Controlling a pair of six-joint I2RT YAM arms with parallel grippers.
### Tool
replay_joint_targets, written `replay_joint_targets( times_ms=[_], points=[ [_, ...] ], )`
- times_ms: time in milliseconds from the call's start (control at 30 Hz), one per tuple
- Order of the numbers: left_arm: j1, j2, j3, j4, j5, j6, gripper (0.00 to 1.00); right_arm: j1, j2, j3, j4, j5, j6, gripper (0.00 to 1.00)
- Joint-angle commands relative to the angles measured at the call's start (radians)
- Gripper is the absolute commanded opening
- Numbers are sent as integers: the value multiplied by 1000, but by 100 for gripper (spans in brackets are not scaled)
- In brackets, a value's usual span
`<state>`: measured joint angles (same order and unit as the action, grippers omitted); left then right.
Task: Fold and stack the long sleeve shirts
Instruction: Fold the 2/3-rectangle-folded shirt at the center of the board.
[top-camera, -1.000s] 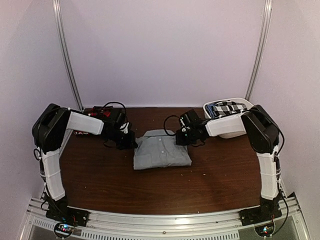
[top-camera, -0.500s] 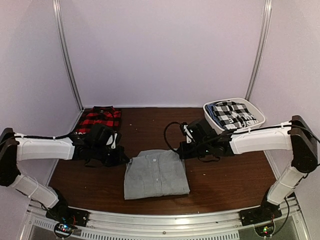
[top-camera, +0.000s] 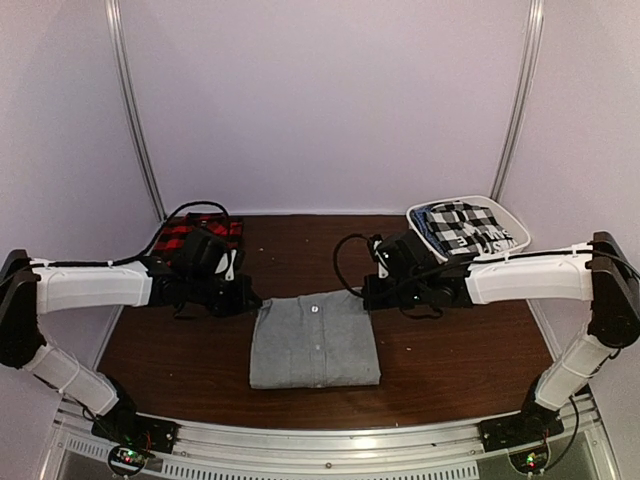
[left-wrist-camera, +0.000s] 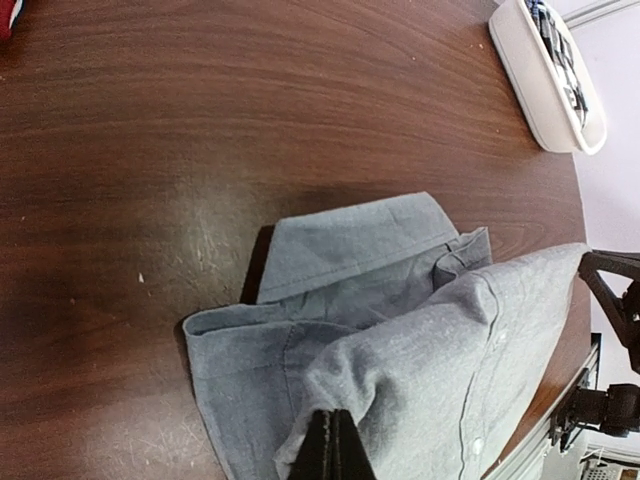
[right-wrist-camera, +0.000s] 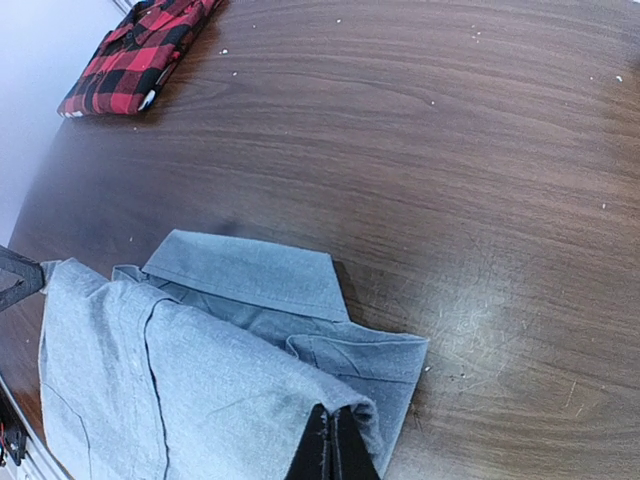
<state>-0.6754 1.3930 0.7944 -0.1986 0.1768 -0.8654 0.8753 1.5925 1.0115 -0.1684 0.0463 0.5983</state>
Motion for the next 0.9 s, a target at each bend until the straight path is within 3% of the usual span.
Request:
replay_joint_targets(
  times_ms=[0, 867],
  points=[
    [39, 62, 54, 10, 22, 39, 0, -30, 17, 50, -4, 43, -24, 0],
    [208, 343, 142, 92, -6, 128, 0, -201, 405, 339, 58, -73, -138, 0]
  ],
)
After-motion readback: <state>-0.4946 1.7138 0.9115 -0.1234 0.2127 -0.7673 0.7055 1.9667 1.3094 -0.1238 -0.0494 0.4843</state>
